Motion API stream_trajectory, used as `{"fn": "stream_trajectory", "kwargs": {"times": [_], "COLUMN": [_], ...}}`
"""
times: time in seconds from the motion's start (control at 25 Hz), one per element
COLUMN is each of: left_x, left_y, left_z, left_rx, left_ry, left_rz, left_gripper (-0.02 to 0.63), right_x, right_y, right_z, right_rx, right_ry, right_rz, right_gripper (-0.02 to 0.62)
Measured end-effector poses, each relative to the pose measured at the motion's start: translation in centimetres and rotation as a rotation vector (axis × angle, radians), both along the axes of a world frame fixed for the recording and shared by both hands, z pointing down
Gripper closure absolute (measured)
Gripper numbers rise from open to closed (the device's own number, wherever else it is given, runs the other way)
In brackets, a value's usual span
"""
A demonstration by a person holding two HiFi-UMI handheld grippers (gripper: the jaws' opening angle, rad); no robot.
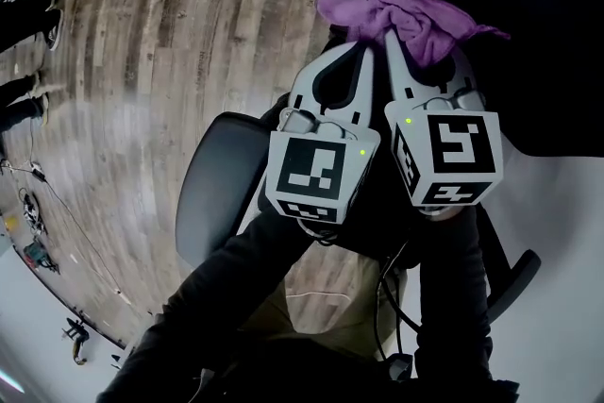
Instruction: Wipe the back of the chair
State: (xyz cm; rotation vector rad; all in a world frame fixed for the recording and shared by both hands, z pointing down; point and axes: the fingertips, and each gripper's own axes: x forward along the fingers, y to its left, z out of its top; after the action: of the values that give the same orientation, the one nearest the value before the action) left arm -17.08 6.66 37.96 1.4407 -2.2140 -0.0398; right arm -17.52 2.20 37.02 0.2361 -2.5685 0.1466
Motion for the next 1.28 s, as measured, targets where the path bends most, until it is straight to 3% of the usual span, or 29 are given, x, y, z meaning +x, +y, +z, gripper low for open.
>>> {"fn": "stream_trajectory", "kwargs": {"times": [0.32,0.52,0.88,1.28], "left_x": [1.5,2.5,2.6,1.9], "left_y": [2.0,3.3,3.9,4.2], "left_z": [-0.7,-0.7,-0.7,-0.6], "left_rx": [0.039,-0.001,0.004,0.013], "left_ry": [-0.075,-0.11,-0.109,-0.058], "left_rz": [-0.019,0.024,0.035,-0.035], "left_gripper": [0.609,0.609,0.609,0.609], "right_x": [-0.4,-1.5,-1.1,-0.7], "right_y": [0.1,1.4,1.7,2.2], "right_z": [-0.1,0.4,1.3,2.4], "right_rx": [0.03,0.063,0.023,0.002], "right_ry": [-0.035,-0.043,-0.056,-0.039], "right_rz": [0.022,-0.011,0.02,0.024], "right_gripper": [0.532,0.532,0.532,0.532]}}
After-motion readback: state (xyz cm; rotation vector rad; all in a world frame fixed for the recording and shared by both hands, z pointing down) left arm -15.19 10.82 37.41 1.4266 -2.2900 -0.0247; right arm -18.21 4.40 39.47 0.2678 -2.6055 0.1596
